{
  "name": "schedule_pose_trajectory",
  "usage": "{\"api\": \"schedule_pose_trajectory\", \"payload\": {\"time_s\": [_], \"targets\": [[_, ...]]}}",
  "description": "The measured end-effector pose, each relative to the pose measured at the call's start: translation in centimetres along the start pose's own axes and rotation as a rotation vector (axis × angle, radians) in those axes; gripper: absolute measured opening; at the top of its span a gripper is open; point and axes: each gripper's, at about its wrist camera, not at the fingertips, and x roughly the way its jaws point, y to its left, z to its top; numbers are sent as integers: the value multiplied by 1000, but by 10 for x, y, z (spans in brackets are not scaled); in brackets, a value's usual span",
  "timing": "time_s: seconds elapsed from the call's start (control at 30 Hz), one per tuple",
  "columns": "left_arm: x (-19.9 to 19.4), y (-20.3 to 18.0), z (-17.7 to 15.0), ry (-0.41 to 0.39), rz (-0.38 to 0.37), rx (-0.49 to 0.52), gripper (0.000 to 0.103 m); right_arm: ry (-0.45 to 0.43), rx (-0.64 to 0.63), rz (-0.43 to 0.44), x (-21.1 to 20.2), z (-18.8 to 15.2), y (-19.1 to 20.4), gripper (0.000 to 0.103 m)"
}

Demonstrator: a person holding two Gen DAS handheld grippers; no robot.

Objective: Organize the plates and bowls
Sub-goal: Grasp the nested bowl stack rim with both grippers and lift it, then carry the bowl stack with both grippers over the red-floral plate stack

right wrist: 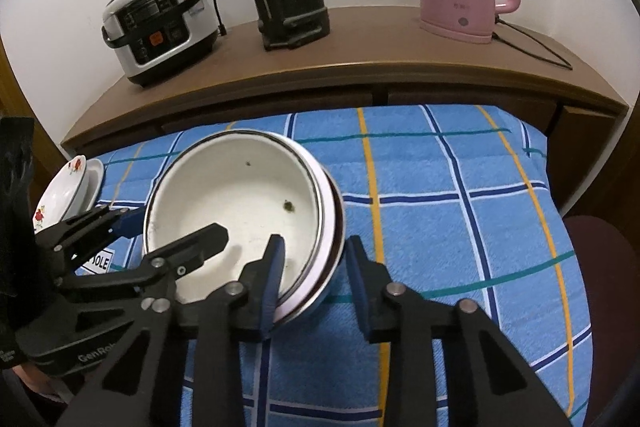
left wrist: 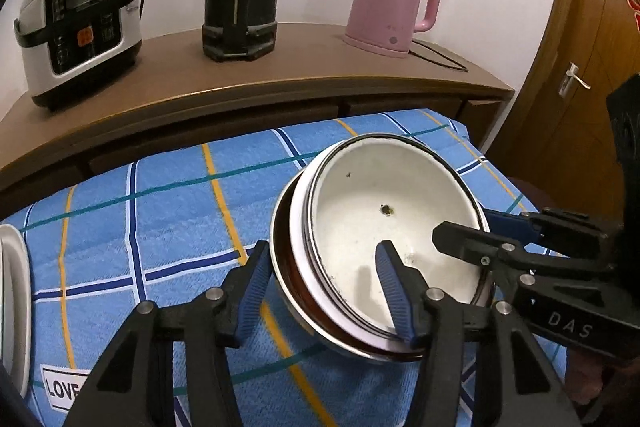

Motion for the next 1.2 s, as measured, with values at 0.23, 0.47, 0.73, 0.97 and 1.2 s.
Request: {"api": "schedule_pose_trajectory", "payload": {"time_s": [0.23, 0.47, 0.73, 0.97, 1.2], "targets": [[-10, 14, 2, -30, 24, -61, 54, 0, -18, 14, -1, 2, 11, 24], [-18, 15, -1, -48, 42, -66, 54, -2, -18, 14, 0, 6, 15, 18], [-22, 27, -1, -45, 44, -118, 54, 3, -37, 24, 2, 10, 25, 18], [-29, 35, -4, -48, 33, -157, 51, 3, -52, 29, 0, 15, 33, 18], [-25, 49, -4, -21, 24, -209, 36, 19, -39, 47, 6, 22, 29, 16]]}}
